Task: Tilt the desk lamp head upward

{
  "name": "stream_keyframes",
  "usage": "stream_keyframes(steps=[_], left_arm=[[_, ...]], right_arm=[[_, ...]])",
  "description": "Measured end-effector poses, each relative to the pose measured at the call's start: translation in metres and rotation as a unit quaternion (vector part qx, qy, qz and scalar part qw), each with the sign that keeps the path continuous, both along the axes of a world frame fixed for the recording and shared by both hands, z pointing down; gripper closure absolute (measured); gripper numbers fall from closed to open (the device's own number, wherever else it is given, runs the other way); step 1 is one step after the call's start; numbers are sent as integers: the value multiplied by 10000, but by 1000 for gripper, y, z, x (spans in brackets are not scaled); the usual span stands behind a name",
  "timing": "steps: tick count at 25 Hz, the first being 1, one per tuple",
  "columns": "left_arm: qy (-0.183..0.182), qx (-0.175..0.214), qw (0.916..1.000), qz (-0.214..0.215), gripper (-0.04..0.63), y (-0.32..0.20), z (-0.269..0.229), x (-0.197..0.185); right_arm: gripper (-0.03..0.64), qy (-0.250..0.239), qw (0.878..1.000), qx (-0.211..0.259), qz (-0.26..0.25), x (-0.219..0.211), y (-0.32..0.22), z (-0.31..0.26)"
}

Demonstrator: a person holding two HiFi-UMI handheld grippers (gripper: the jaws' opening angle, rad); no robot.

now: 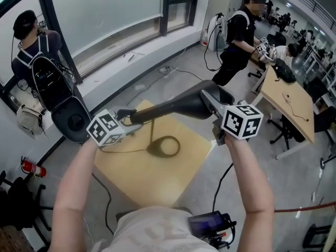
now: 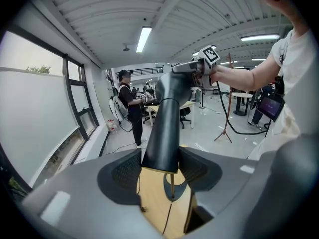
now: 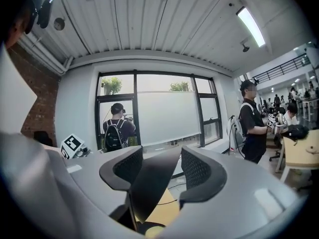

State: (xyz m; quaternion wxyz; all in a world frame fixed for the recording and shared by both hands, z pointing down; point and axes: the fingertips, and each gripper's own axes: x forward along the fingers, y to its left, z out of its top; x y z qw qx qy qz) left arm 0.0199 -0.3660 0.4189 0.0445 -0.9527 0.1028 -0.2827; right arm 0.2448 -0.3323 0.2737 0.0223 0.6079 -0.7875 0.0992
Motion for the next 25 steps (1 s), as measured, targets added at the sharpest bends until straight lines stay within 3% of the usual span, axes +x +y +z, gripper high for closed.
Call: stream_keyframes(steps=[13, 25], left_arm=[[114, -154, 9998, -47, 362, 4, 9, 2], [435, -258, 9985, -193, 360, 5, 17, 5]], right_arm=[[383, 568, 9983, 105, -35, -12, 1, -15], [408, 883, 9959, 188, -98, -28, -4, -33]])
